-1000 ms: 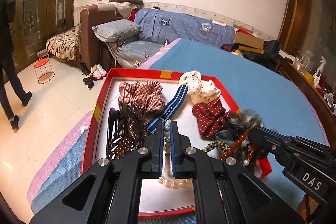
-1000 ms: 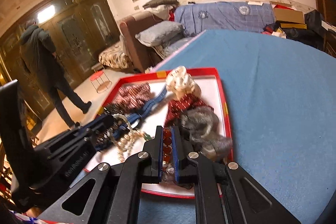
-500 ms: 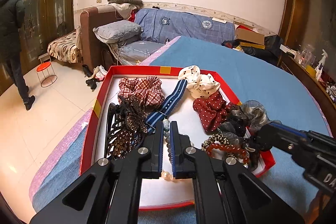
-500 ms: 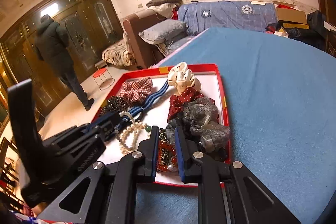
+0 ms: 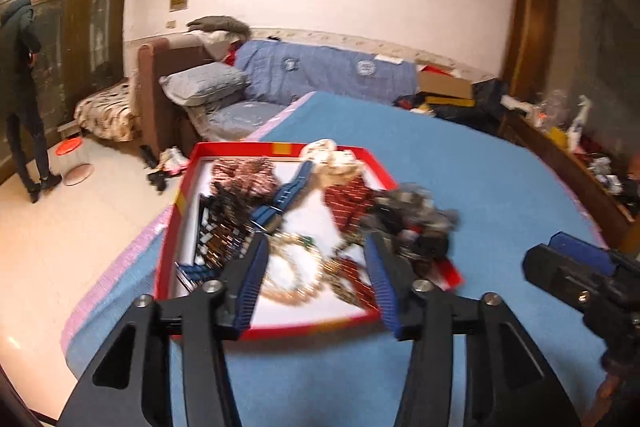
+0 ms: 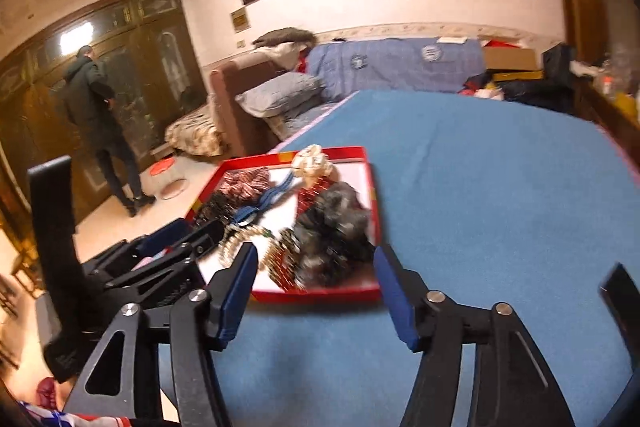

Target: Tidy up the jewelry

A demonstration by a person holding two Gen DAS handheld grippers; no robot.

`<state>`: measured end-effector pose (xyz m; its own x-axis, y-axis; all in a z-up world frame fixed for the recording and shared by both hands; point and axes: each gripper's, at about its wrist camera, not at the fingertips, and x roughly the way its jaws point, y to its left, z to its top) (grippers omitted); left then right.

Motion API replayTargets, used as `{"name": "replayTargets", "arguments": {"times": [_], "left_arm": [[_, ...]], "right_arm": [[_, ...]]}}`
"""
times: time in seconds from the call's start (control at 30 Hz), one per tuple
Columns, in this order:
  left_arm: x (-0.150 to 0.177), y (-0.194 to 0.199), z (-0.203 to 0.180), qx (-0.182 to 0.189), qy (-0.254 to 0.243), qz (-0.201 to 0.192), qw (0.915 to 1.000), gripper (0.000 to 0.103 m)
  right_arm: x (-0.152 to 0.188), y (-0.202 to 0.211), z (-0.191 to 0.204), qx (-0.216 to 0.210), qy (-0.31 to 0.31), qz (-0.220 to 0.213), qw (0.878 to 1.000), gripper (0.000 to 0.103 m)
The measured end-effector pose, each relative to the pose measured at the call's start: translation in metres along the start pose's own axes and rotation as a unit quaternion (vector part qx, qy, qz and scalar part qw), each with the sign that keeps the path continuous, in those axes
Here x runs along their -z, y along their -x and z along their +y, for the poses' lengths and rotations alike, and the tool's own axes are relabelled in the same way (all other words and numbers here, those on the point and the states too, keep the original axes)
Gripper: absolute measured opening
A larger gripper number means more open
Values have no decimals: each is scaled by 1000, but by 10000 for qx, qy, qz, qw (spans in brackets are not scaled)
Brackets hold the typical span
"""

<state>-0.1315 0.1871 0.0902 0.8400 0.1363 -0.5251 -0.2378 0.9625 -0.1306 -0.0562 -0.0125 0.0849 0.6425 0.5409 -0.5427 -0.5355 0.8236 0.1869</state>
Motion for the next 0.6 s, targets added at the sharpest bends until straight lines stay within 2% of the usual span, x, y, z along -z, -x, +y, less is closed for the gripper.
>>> {"name": "replayTargets", "arguments": {"times": [0.03, 0.13, 0.23, 0.27, 0.43, 0.5, 0.6], "left_arm": [[3, 8, -4, 49, -19, -57, 10000, 63], [15, 33, -15, 152, -177, -214, 9995, 70], [25, 57, -20, 293, -235, -296, 9989, 93], [28, 64, -21, 323, -233, -346, 9986, 97], [42, 96, -19, 284, -186, -444, 9984, 103], [45, 101, -17, 262, -177, -409, 9987, 103], [46, 103, -18, 14, -261, -440, 9987, 103]], "right_arm": [[5, 8, -2, 51, -67, -40, 10000, 72], [17, 29, -5, 148, -271, -177, 9994, 75], [32, 52, -6, 294, -374, -305, 9984, 76], [39, 59, -5, 370, -392, -332, 9980, 77], [56, 94, 6, 680, -407, -574, 9952, 81], [59, 110, 12, 748, -417, -730, 9936, 87], [62, 124, 19, 889, -316, -1037, 9901, 92]]}}
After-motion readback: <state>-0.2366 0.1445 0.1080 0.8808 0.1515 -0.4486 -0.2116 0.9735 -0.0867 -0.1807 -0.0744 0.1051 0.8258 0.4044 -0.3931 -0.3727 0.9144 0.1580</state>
